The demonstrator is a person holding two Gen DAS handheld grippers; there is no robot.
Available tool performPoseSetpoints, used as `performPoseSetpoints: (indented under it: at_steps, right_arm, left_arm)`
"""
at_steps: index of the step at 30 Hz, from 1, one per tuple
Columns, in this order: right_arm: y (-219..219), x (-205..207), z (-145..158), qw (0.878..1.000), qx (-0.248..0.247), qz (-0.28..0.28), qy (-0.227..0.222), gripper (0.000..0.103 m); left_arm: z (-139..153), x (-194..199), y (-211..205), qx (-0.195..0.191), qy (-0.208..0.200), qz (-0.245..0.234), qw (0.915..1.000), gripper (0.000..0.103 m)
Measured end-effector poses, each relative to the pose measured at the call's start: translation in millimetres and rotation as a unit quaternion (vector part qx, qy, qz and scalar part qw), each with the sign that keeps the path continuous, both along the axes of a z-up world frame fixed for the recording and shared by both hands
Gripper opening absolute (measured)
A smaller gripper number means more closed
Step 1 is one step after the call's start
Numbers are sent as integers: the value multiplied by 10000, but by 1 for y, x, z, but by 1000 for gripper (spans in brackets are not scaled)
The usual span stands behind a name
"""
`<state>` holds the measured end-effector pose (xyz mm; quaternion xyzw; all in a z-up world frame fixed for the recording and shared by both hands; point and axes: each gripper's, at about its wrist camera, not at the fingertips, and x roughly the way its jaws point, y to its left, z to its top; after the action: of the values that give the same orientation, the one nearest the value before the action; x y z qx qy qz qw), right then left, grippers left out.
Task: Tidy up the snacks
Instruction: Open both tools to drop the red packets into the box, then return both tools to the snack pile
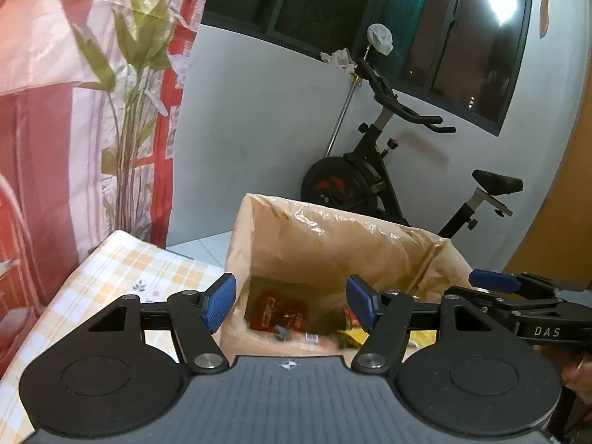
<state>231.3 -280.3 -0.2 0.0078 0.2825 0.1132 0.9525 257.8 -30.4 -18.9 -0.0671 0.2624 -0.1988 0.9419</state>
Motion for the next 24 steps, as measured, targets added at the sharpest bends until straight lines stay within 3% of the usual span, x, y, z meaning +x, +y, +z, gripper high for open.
performPoseSetpoints:
  at_steps: [7,12,18,24]
  right_arm:
    - [4,-39,5,9996,165,-158,-187,84]
    - [5,-67,-3,9990,252,-205,-298,90]
    - [0,-104,-15,9958,324,-642,-569,93]
    - [4,-131,-39,9964,247,-710,-392,94]
  left_arm:
    - [4,-37,26,25,-49,102,9999,83]
    - [-9,-61,37,117,-120,150,9997,83]
    - [-43,-78,42,220,38,334,9992,83]
    - [-67,-98,34,448,-64,448,9980,83]
